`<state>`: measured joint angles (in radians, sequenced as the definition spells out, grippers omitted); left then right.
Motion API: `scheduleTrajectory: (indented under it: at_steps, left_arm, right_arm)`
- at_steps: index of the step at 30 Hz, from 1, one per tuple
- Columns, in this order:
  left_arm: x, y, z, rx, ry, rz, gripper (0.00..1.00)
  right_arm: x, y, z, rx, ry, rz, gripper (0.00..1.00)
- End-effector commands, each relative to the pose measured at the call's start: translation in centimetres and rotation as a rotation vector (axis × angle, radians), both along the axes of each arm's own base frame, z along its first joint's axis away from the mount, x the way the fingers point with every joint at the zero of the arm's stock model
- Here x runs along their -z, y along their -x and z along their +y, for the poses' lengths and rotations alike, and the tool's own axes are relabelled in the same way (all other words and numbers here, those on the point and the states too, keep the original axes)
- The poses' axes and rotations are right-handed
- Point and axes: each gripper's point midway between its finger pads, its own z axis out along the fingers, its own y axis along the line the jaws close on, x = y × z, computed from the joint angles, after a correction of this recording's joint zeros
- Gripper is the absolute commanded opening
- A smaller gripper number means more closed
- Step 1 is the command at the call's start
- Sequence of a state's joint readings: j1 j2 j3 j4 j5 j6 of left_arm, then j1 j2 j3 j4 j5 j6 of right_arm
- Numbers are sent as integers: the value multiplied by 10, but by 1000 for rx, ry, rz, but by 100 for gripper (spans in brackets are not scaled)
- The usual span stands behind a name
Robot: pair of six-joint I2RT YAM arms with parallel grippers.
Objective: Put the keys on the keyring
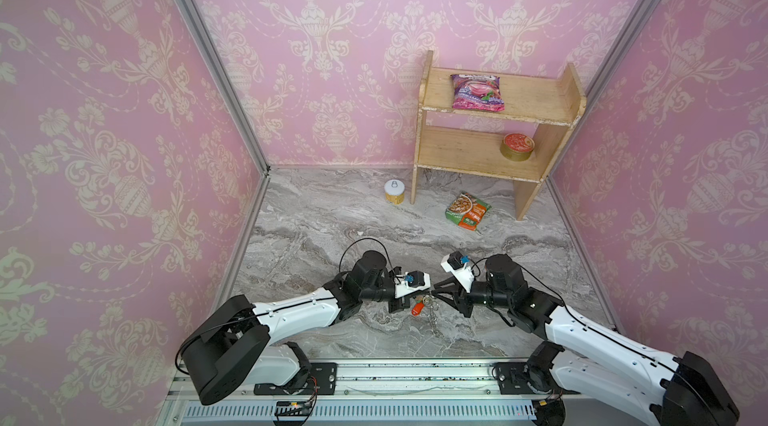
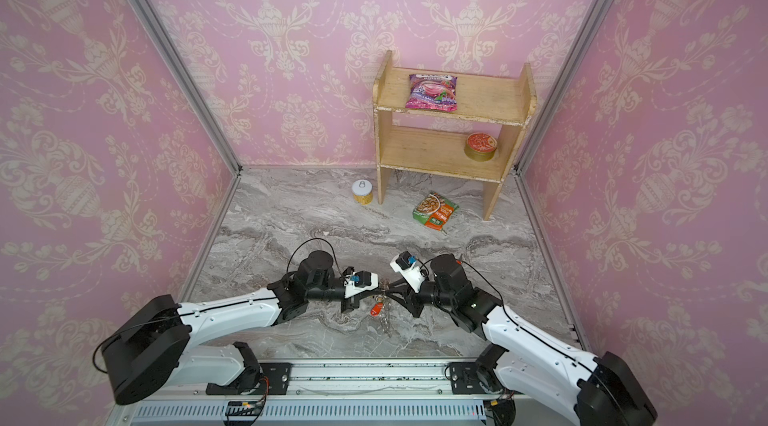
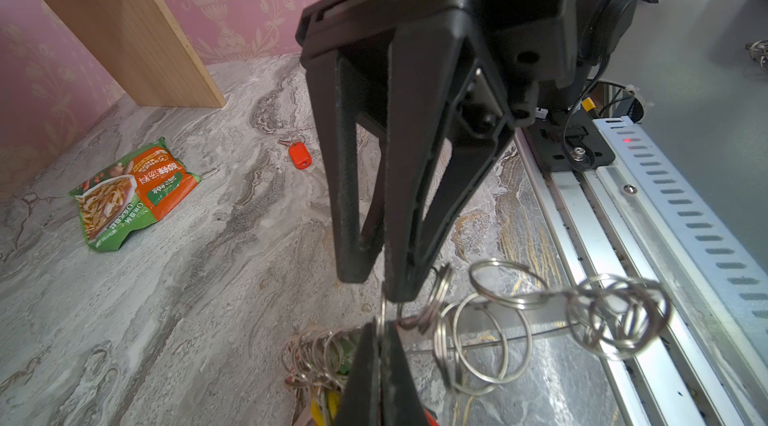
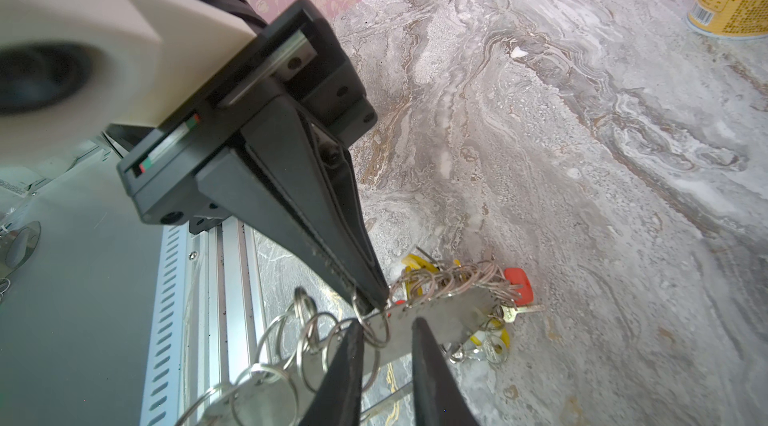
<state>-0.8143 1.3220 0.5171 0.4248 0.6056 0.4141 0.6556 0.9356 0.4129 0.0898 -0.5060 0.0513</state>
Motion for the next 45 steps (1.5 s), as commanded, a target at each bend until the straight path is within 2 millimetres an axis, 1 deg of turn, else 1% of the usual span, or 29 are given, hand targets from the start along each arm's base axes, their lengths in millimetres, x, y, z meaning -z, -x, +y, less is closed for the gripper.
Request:
scheduleTrajectory:
  at_steps: [1, 8, 13, 16, 18, 19, 28, 30, 32, 34, 35, 40, 42, 45]
  left_arm:
    - [-23, 0, -7, 35, 59, -46, 0]
    - [-25, -1, -8, 38, 64, -47, 0]
    - [-27, -2, -8, 37, 66, -53, 0]
    - [-28, -3, -9, 34, 70, -54, 0]
    - [-29, -4, -9, 30, 70, -58, 0]
    - [-29, -5, -9, 28, 69, -59, 0]
    - [-28, -8, -9, 8, 65, -60, 0]
    - [-29, -9, -8, 1, 64, -65, 5]
    - [-28, -10, -8, -3, 63, -65, 9]
    - [-27, -11, -8, -7, 62, -63, 14]
    - [-27, -12, -8, -12, 63, -63, 18]
    - [-26, -13, -7, -25, 59, -60, 29]
    - [-25, -14, -6, -34, 51, -64, 38]
    - [-27, -17, -2, -61, 38, -75, 42]
  right_arm:
    - [6, 1, -1, -6, 15, -20, 22]
    - [2, -1, 0, -1, 12, -40, 17]
    - [7, 0, 2, -17, 18, -23, 13]
    - [7, 0, 2, -16, 26, -26, 7]
    - [7, -1, 2, -10, 26, -28, 1]
    - [5, -2, 1, -4, 24, -35, 0]
    - [-11, -7, 1, 21, -18, -85, 0]
    - [-14, -8, 0, 27, -19, -98, 0]
    - [-16, -9, -2, 36, -16, -107, 0]
    - [-19, -9, -4, 46, -12, -118, 0]
    - [-21, -9, -5, 51, -10, -124, 0]
    - [-26, -9, -12, 74, 5, -147, 0]
    - [-28, -10, -15, 84, 13, -158, 0]
    - [-30, -10, -17, 88, 23, -167, 0]
